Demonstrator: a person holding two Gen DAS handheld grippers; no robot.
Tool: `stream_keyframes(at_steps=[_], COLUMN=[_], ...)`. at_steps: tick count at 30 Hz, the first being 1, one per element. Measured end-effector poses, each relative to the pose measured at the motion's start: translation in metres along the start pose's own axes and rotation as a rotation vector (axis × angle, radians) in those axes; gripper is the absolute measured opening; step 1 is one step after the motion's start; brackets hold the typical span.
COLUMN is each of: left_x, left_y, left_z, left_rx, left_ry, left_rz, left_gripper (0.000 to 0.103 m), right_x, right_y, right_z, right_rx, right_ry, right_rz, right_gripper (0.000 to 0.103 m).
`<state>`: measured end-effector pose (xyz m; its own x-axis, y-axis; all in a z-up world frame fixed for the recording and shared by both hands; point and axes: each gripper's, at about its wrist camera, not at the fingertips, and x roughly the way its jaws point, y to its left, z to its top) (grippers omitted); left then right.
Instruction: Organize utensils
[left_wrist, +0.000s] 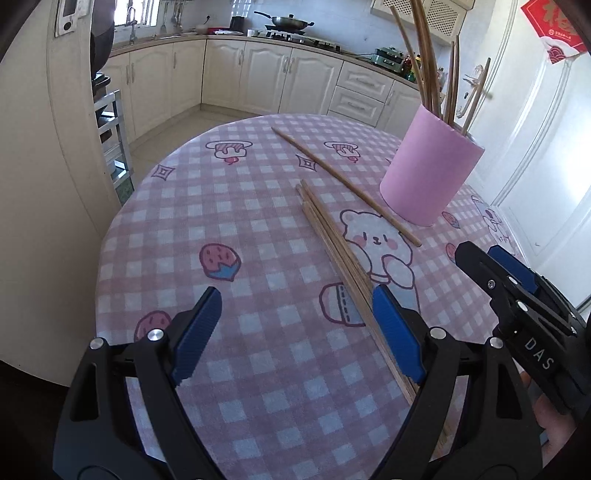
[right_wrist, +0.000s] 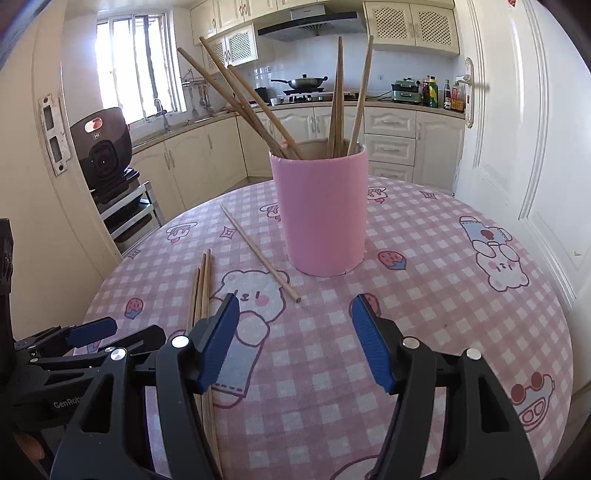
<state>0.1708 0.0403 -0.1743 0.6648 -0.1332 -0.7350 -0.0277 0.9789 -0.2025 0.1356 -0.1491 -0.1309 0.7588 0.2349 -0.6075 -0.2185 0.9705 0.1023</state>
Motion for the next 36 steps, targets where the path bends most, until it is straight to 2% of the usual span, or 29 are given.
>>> stream_keyframes(at_steps=[2,5,12,17,26,36], left_x=[0.005,0.009,0.021,0.022,0.027,0.026], left_y=[0.0,-0.001,-0.017,-0.025,-0.034,-0.029], left_z=[0.0,0.002,0.004,0.006,0.01,0.01], left_rx=[0.002,-0.004,0.067,0.069,0.095,0.079], left_ry=[0.022,0.041,0.042,0.08,0.123,0.125], left_rz=[-0.001,-0.01,0.08,0.056,0.083,0.068], left_gripper=[0.081,0.074,0.071,0.068,0.068,0.068], right_x=[0.005,0.011,0.015,0.012,0.016,0.022], right_y=[0.001,0.003,-0.004,-0.013,-0.025,-0.022], right_z=[-0.001,-0.001,-0.001,0.0,0.0,0.001], right_rx=[-0.009,-0.016,0.004,0.017,0.052,0.044], right_ry=[0.028,0.061,0.092,0.085,0.118,0.149], right_rz=[0.003,0.018,0.039,0.04,0.07,0.045], right_gripper=[0.061,0.061,0.061,0.062,0.064,0.064])
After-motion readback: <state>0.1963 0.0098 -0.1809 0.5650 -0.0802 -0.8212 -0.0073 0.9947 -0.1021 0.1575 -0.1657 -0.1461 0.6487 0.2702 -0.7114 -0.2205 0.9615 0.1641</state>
